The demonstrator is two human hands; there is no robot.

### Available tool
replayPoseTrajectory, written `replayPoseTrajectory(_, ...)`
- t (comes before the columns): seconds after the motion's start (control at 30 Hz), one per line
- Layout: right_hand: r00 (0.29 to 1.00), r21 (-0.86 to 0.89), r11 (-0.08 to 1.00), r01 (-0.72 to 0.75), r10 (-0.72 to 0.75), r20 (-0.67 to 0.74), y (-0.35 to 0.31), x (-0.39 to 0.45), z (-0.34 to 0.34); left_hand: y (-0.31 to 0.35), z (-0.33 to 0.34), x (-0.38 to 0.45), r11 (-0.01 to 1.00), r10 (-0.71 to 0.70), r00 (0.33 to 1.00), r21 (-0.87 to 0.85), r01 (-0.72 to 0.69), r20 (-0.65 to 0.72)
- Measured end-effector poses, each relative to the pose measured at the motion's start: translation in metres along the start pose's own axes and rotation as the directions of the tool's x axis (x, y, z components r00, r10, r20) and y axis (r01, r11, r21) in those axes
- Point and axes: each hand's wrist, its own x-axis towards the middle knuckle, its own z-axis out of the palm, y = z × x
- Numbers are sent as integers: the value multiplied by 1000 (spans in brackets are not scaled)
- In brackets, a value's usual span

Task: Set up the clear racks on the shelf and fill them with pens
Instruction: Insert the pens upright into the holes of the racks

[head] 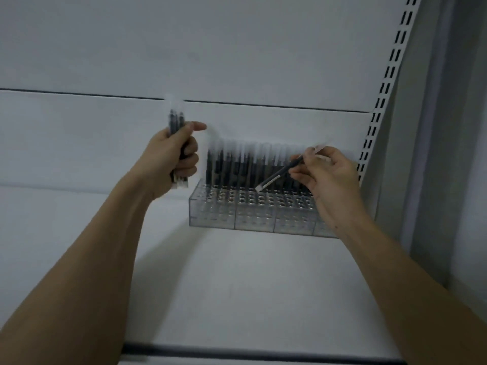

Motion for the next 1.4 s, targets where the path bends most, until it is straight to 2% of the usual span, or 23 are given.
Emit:
replayPoseTrajectory(0.13, 992, -151, 986, 78, -61, 115, 0, 2, 39, -11, -14, 8, 986, 8, 957, -158, -57, -290)
replayPoseTrajectory(0.23, 979, -324, 930, 172, -126, 158, 7, 5, 77, -20, -19, 10, 984, 66, 898, -120, -130, -434)
replayPoseTrajectory(0.3, 973, -391, 895, 215, -162, 165, 17, 6, 99, -24, -24, 9, 978, 116, 870, -97, -184, -479)
replayPoseTrajectory(0.43, 951, -500, 812, 301, -215, 223, 36, 8, 127, -26, -31, 8, 963, 147, 864, -131, -237, -482)
replayPoseTrajectory(0.6, 938, -618, 718, 319, -146, 314, 56, 7, 135, -25, -29, 10, 950, 158, 874, -170, -261, -459)
replayPoseTrajectory(0.7, 945, -671, 670, 317, -164, 283, 58, 8, 133, -20, -23, 13, 962, 174, 873, -110, -249, -456)
replayPoseTrajectory(0.97, 955, -676, 675, 294, -174, 242, 58, 10, 116, -6, -5, 15, 973, 156, 905, -94, -209, -396)
replayPoseTrajectory(1.1, 936, -722, 597, 348, -189, 295, 61, 9, 117, -13, -22, 18, 988, 150, 935, 22, -151, -320)
replayPoseTrajectory(1.3, 900, -734, 520, 436, -228, 372, 62, 6, 120, -12, -17, 19, 971, 233, 927, 18, -239, -294)
replayPoseTrajectory(1.4, 899, -756, 487, 438, -218, 380, 62, 7, 121, -16, -18, 19, 978, 205, 930, 34, -204, -305)
